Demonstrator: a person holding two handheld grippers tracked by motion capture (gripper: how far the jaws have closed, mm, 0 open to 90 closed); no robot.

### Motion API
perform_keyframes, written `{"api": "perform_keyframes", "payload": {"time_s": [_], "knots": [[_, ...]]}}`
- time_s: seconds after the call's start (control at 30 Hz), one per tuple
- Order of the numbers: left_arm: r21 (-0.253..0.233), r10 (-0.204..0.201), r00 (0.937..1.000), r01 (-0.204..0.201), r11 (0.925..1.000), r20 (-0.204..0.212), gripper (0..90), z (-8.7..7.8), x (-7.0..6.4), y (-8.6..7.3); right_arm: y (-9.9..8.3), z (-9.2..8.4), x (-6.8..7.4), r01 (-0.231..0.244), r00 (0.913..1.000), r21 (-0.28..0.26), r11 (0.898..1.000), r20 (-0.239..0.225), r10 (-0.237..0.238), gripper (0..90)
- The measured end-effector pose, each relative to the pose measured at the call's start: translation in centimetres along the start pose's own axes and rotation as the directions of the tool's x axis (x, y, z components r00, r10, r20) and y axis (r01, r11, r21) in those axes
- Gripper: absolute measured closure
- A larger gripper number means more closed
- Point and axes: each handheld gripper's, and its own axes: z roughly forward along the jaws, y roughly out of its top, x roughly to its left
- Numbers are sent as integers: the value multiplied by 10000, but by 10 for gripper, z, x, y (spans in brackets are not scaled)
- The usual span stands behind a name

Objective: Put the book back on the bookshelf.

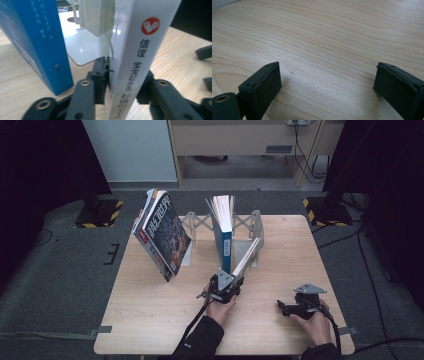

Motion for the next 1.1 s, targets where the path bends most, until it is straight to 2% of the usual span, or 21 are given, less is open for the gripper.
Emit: {"api": "perform_keyframes", "payload": {"time_s": [0.07, 0.17, 0.27, 0.33, 0.37, 0.4, 0.6, 0.77, 0.93, 1.1], "knots": [[-29, 134, 9999, -134, 9999, 58, 579, -4, -1, -1, 0, 0, 0, 3, 10000, -1, 10000, 1, -3, 75], [-86, 222, 9997, -221, 9997, 138, 540, -11, -1, -4, 0, 0, 0, -2, 10000, 0, 10000, -1, 2, 75], [-180, 124, 9997, -121, 9998, 192, 568, -18, 1, -3, 0, 0, 0, -1, 10000, -1, 10000, -1, 1, 75], [-318, 60, 9997, -53, 9995, 223, 646, -23, 1, 0, 0, 0, 0, 0, 10000, -3, 10000, 0, 0, 74], [-295, -93, 9994, 103, 9995, 328, 676, -23, 2, 1, 0, 0, 0, -2, 10000, 0, 10000, -4, 2, 74], [-219, -82, 9993, 91, 9997, 376, 679, -23, 2, 2, 0, 0, 0, -8, 10000, 0, 10000, 4, 8, 73], [-372, -169, 9986, 189, 9991, 510, 682, -14, -3, 3, 0, 0, 0, -2, 10000, -3, 10000, 10, 2, 73], [-188, 35, 9981, -24, 9998, 622, 659, -3, -9, 9, 0, 0, 0, -2, 10000, 5, 10000, 3, 2, 73], [-151, 61, 9967, -49, 9999, 815, 634, 9, -10, 14, 0, 0, 0, 7, 10000, 2, 10000, 8, -7, 73], [-350, 119, 9978, -96, 9993, 648, 625, 19, -10, 15, 0, 0, 0, 14, 10000, 17, 10000, -1, -14, 72]]}}
